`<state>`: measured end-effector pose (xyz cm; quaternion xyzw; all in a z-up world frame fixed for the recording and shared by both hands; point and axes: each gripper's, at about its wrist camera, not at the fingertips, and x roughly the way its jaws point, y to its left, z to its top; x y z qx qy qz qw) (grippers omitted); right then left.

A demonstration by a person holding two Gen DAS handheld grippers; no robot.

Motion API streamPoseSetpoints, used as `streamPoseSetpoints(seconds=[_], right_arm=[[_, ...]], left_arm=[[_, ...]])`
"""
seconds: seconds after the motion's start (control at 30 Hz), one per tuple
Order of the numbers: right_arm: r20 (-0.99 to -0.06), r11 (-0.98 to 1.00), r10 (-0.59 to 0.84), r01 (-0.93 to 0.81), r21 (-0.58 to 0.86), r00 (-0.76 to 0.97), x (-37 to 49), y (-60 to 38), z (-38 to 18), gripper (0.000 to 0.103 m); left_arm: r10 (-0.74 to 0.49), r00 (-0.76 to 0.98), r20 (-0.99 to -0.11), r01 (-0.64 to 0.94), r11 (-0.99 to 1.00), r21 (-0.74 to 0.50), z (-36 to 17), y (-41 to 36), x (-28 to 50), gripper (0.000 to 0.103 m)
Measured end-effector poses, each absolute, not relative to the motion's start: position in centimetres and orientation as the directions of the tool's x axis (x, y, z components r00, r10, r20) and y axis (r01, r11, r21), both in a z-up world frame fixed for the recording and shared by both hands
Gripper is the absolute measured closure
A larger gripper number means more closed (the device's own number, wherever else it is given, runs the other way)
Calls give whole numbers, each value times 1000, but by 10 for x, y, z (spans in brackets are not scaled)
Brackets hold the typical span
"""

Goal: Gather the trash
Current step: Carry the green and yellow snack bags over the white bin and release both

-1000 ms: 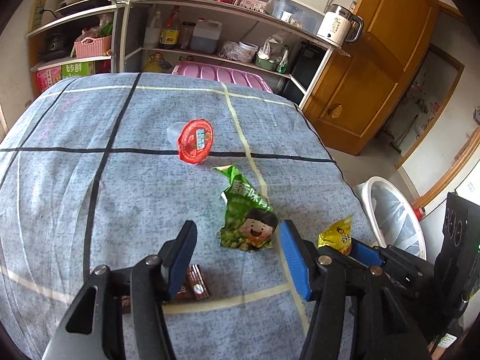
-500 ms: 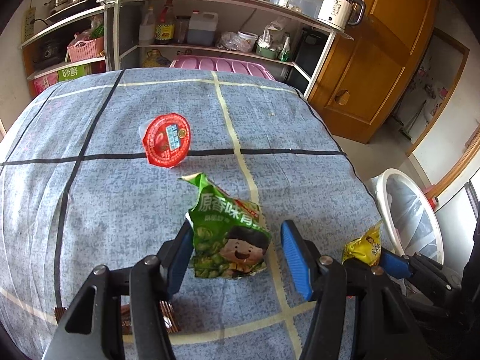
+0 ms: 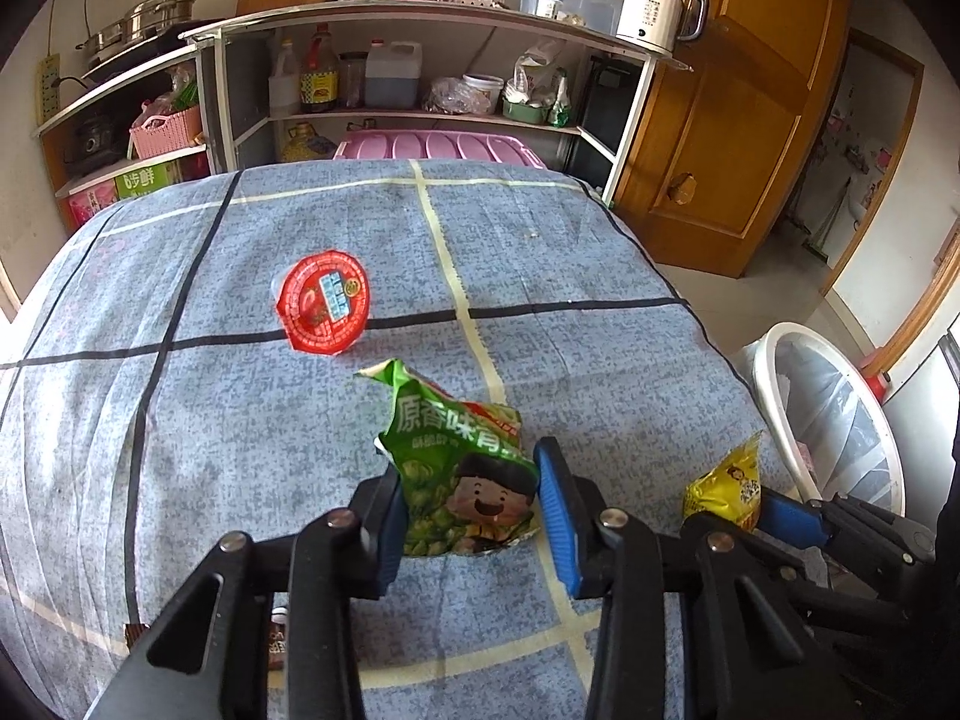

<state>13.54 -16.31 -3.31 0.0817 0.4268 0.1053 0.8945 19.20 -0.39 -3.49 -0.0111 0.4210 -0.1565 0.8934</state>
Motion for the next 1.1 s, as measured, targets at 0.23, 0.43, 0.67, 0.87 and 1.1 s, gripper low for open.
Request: streamPoseSetpoints(seconds=[0.23,0.43,0.67,0.87,1.1], right_arm=[[-737,964,257,-117,238,625,131,-165,-29,68],[-720,964,253,-106,243,647,123,-175,-20,68],[-688,966,226,-66,251,689,107,-203,-3,68],[-668,966,183,-8,257,721,90,-240,9,68],[-657,967,123,59,247,744,70,-285,16,68]], left_arm=[[-289,612,-736,283,949,-137,-28,-5,184,65],[-304,626,-719,304,943,-134,-16,-11,172,65],[-347,633,-692,368,921,-125,3,-39,153,65],[-389,633,-670,429,896,-115,19,-74,139,65],[-432,613,-661,494,863,-106,28,-119,126,65]])
